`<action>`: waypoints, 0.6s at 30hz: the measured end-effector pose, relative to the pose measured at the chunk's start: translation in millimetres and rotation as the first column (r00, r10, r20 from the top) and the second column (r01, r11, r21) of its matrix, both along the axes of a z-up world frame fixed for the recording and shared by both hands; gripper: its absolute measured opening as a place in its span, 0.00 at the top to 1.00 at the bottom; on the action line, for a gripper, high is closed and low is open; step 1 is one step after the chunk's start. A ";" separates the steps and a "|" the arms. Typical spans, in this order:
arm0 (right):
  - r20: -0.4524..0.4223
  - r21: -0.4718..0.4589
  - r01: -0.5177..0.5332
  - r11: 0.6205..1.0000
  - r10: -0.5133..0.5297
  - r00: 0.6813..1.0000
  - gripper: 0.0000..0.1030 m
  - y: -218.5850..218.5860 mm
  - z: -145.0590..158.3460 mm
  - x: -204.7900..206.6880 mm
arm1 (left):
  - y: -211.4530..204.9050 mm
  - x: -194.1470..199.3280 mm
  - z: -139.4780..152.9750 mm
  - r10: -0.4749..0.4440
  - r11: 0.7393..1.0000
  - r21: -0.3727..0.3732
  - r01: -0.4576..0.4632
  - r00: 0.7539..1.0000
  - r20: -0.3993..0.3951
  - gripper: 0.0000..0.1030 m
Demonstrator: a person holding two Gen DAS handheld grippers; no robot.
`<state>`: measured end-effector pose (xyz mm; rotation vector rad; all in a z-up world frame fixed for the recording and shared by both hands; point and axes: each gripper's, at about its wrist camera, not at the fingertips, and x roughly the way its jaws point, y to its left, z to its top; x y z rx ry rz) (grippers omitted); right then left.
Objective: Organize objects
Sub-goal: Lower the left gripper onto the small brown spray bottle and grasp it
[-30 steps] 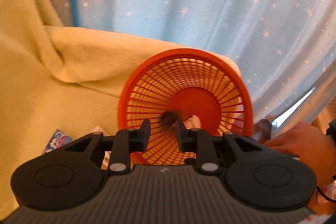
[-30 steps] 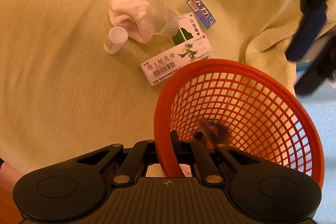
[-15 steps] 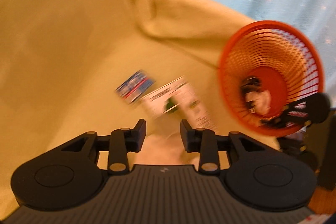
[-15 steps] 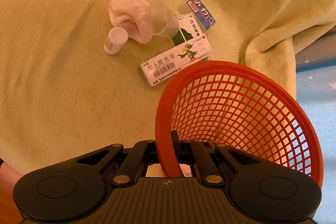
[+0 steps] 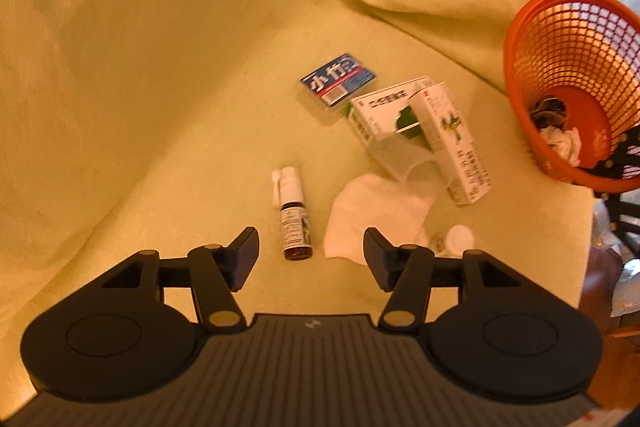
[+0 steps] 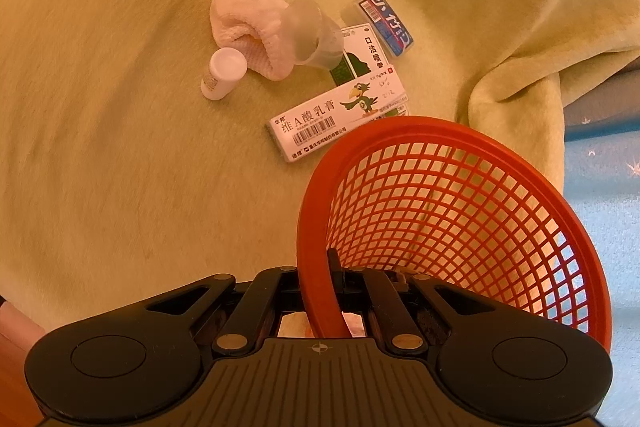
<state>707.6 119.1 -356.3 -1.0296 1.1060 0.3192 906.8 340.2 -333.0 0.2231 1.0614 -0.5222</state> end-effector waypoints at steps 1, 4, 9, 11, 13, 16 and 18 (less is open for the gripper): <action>0.000 -0.001 -0.001 1.000 0.001 1.000 1.00 0.0 0.0 0.0 | 0.4 1.2 -4.7 0.009 1.000 0.002 -0.009 1.000 -0.002 0.49; 0.003 -0.003 -0.001 1.000 0.001 1.000 1.00 0.6 -0.4 -0.5 | 0.5 4.1 -19.9 0.028 1.000 0.009 -0.028 1.000 -0.009 0.49; 0.007 -0.006 -0.002 1.000 0.002 1.000 1.00 1.4 -1.8 -1.9 | -3.3 12.2 -44.6 0.036 0.999 0.026 -0.036 0.999 -0.017 0.55; 0.009 -0.005 0.000 1.000 0.000 1.000 1.00 1.5 -2.3 -2.1 | -4.6 16.6 -52.7 0.031 0.999 0.036 -0.031 0.999 -0.015 0.61; 0.011 -0.004 0.003 1.000 -0.002 1.000 1.00 2.0 -2.5 -2.1 | -6.0 20.8 -59.3 0.029 0.999 0.036 -0.028 0.999 -0.018 0.63; 0.014 -0.002 0.004 1.000 -0.004 1.000 1.00 2.7 -3.1 -1.6 | -9.3 27.2 -65.9 0.022 0.999 0.038 -0.021 1.000 -0.019 0.63; 0.014 -0.002 0.005 1.000 -0.005 1.000 1.00 3.1 -3.7 -1.3 | -11.6 32.0 -69.0 0.017 0.999 0.041 -0.017 1.000 -0.021 0.63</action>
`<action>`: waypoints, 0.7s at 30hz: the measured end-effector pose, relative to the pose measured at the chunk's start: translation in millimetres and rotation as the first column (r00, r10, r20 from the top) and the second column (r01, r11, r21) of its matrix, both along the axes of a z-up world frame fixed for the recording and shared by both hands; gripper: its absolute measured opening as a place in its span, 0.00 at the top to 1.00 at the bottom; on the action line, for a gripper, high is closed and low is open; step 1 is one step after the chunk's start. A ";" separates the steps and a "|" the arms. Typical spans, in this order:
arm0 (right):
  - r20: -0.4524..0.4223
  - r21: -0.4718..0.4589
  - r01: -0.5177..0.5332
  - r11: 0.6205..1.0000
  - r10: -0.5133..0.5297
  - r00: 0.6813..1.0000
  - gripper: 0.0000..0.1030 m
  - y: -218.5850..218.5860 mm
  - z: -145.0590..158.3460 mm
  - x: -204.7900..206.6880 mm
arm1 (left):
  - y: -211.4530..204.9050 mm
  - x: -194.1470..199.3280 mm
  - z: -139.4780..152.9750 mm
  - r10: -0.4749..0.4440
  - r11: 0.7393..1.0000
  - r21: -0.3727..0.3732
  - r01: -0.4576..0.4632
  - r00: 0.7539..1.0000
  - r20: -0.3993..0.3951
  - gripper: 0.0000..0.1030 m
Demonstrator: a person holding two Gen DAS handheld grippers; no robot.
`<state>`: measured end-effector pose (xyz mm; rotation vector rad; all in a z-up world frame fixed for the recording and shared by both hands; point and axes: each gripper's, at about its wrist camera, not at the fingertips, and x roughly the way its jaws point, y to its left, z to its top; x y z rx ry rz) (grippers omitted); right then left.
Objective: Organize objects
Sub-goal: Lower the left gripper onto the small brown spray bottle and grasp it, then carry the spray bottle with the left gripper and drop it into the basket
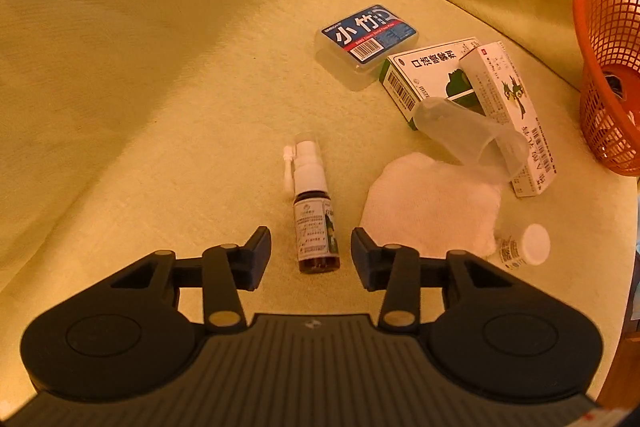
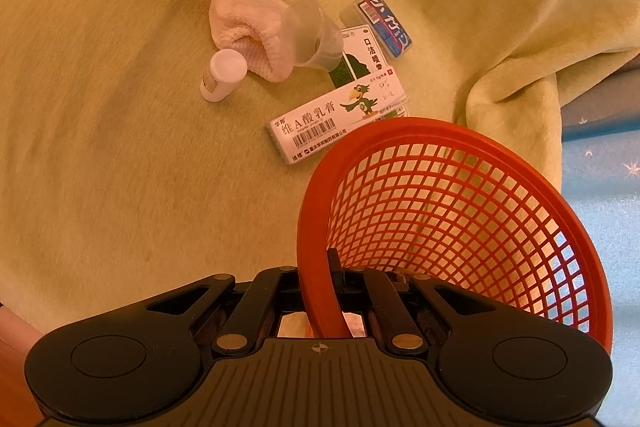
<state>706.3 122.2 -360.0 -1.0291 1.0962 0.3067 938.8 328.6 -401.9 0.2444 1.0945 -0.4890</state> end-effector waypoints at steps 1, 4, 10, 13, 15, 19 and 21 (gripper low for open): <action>-0.001 0.000 -0.001 1.000 0.001 1.000 1.00 -0.1 0.1 0.2 | -1.3 2.1 -1.5 -0.001 1.000 0.005 0.001 1.000 0.000 0.64; -0.001 0.000 -0.002 1.000 0.002 1.000 1.00 0.2 -0.1 0.4 | -6.4 5.9 -5.6 -0.003 1.000 0.012 0.003 1.000 -0.007 0.69; -0.002 -0.001 -0.004 1.000 0.004 1.000 1.00 0.7 -0.3 0.9 | -10.9 8.5 -10.1 -0.008 1.000 0.019 0.008 1.000 -0.022 0.82; -0.003 -0.002 -0.003 1.000 0.003 1.000 1.00 0.7 -0.3 1.3 | -10.5 6.9 -7.3 -0.006 1.000 0.012 0.007 1.000 -0.025 0.82; -0.003 -0.001 -0.002 1.000 0.002 1.000 1.00 0.6 -0.4 1.1 | -9.7 4.1 -2.3 -0.008 1.000 0.005 0.008 1.000 -0.024 0.82; -0.004 0.000 -0.001 1.000 0.001 1.000 1.00 0.2 -0.4 1.8 | -7.0 0.0 12.3 -0.007 1.000 -0.015 0.006 1.000 -0.019 0.82; -0.005 0.000 -0.002 1.000 0.002 1.000 1.00 -0.4 -0.1 2.4 | -5.9 -1.9 19.7 -0.008 1.000 -0.025 0.008 1.000 -0.017 0.82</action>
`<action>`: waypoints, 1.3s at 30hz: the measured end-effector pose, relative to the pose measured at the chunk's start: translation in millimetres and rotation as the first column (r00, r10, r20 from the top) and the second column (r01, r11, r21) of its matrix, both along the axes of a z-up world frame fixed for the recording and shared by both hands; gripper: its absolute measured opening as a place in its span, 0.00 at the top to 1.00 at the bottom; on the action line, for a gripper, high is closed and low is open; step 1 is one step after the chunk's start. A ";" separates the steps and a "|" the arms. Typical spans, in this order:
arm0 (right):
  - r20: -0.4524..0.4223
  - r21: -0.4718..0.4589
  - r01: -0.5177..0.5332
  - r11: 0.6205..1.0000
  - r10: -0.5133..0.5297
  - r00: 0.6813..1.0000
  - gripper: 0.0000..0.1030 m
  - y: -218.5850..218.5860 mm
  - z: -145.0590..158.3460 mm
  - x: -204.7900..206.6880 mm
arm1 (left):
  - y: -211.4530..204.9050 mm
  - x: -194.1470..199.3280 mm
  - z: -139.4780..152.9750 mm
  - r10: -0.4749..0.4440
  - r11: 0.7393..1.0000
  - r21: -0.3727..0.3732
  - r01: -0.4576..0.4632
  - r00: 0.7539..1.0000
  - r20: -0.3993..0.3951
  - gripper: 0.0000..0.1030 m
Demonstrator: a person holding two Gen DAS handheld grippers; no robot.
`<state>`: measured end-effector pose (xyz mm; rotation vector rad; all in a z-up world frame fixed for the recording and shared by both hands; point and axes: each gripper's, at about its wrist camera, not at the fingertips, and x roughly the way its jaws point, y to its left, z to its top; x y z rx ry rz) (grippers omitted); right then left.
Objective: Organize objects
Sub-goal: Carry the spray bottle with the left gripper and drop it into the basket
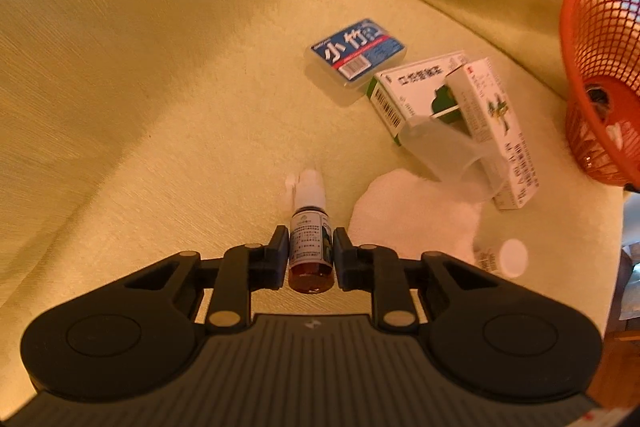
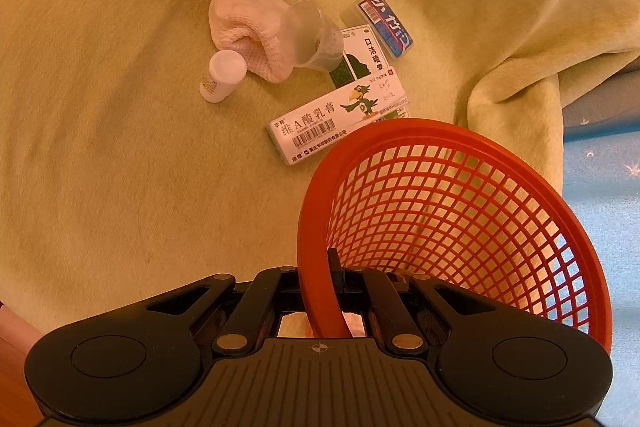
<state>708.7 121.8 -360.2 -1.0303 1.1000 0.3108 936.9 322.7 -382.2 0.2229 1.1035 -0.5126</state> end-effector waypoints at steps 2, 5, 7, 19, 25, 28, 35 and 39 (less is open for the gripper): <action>-0.001 0.000 0.000 1.000 0.000 1.000 1.00 -0.1 -0.4 0.0 | 1.5 -0.6 6.3 0.000 1.000 -0.008 0.000 1.000 0.006 0.82; -0.002 -0.002 -0.002 1.000 0.002 1.000 1.00 -0.2 0.4 0.3 | 3.7 -1.9 15.1 0.000 1.000 -0.019 0.000 1.000 0.016 0.82; -0.003 -0.003 -0.004 1.000 0.004 1.000 1.00 -0.3 0.5 0.1 | 4.3 -1.9 21.2 0.002 1.000 -0.026 -0.001 1.000 0.024 0.82; -0.006 -0.005 -0.008 1.000 0.007 1.000 1.00 1.0 0.5 -0.6 | -12.1 -7.9 71.3 -0.047 0.993 -0.104 0.054 0.996 0.075 0.82; -0.007 -0.004 -0.009 1.000 0.009 1.000 1.00 1.1 1.1 -0.4 | -32.2 -13.1 91.1 -0.108 0.983 -0.140 0.121 0.989 0.098 0.82; -0.007 -0.004 -0.009 1.000 0.009 1.000 1.00 1.1 1.2 -0.7 | -42.6 -15.1 99.9 -0.130 0.976 -0.163 0.146 0.986 0.106 0.82; -0.006 0.000 -0.007 1.000 0.007 1.000 1.00 0.9 2.7 -3.0 | -67.3 -25.3 117.7 -0.200 0.955 -0.197 0.222 0.972 0.125 0.82; -0.004 0.004 -0.004 1.000 0.004 1.000 1.00 0.8 3.7 -5.1 | -83.1 -32.2 125.6 -0.241 0.939 -0.220 0.265 0.962 0.130 0.82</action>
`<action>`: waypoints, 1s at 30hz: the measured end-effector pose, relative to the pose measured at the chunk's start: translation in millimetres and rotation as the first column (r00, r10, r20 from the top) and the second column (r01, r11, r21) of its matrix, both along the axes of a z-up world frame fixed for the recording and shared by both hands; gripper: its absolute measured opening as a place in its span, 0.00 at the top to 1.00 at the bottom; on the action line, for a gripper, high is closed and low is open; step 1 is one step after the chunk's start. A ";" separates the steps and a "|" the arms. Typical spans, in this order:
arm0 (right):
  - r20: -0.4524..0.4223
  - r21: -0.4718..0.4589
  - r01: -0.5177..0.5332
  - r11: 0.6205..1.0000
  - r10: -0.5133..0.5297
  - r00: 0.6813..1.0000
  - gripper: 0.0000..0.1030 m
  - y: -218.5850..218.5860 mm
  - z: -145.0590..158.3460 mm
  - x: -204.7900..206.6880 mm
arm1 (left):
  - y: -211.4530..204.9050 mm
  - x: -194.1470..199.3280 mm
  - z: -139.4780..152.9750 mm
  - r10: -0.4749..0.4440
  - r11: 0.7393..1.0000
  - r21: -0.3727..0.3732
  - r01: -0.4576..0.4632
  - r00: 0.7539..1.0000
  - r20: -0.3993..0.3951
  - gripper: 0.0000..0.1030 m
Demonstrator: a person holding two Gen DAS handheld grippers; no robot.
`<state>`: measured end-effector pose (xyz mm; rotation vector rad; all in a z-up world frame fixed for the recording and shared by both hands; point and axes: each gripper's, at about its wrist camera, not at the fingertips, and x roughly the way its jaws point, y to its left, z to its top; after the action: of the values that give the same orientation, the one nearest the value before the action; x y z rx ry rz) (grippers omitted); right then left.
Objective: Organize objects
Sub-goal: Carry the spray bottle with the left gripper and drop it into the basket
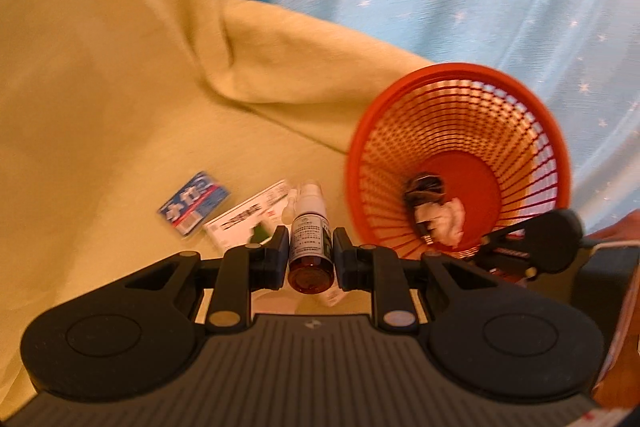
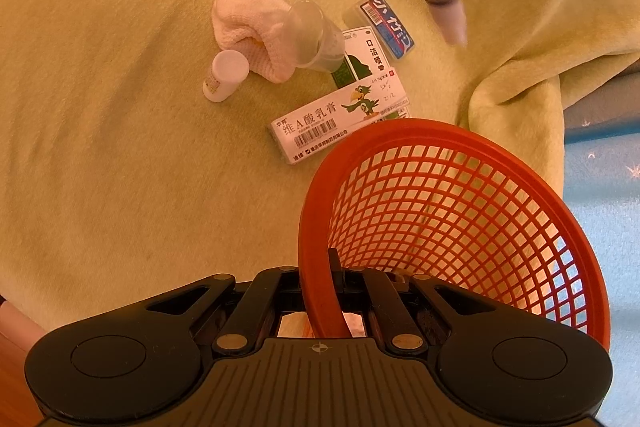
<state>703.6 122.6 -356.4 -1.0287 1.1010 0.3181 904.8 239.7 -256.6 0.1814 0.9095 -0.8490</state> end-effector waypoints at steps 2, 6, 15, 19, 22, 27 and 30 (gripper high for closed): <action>0.000 0.002 0.004 1.000 -0.004 1.000 1.00 -0.3 0.0 -0.6 | -9.7 -3.9 3.6 -0.022 1.000 -0.011 0.022 1.000 0.001 0.82; 0.002 0.008 0.006 1.000 -0.006 1.000 1.00 -1.3 0.5 -1.9 | -29.8 -8.8 7.4 -0.055 0.998 -0.034 0.055 0.998 -0.003 0.82; 0.008 0.017 0.017 1.000 -0.017 1.000 1.00 -3.1 2.3 -4.3 | -68.6 -10.2 15.6 -0.101 0.989 -0.108 0.098 0.995 -0.021 0.72; 0.005 0.020 0.017 1.000 -0.017 1.000 1.00 -3.3 2.1 -4.3 | -63.6 -8.6 17.6 -0.073 0.991 -0.109 0.072 0.997 -0.003 0.72; 0.010 0.021 0.018 1.000 -0.019 1.000 1.00 -4.0 2.2 -4.7 | -52.3 -4.4 14.1 -0.048 0.996 -0.081 0.047 0.999 -0.009 0.72; 0.009 0.024 0.017 1.000 -0.017 1.000 1.00 -4.9 2.1 -3.3 | -25.0 5.4 3.0 0.023 0.999 -0.032 -0.023 1.000 -0.019 0.72; 0.008 0.024 0.017 1.000 -0.017 1.000 1.00 -5.1 2.4 -3.0 | -7.3 10.6 -3.8 0.062 0.998 -0.001 -0.062 0.998 -0.020 0.72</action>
<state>700.6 117.5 -354.1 -0.9985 1.0960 0.3126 915.4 232.4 -260.5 0.1433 0.9290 -0.7952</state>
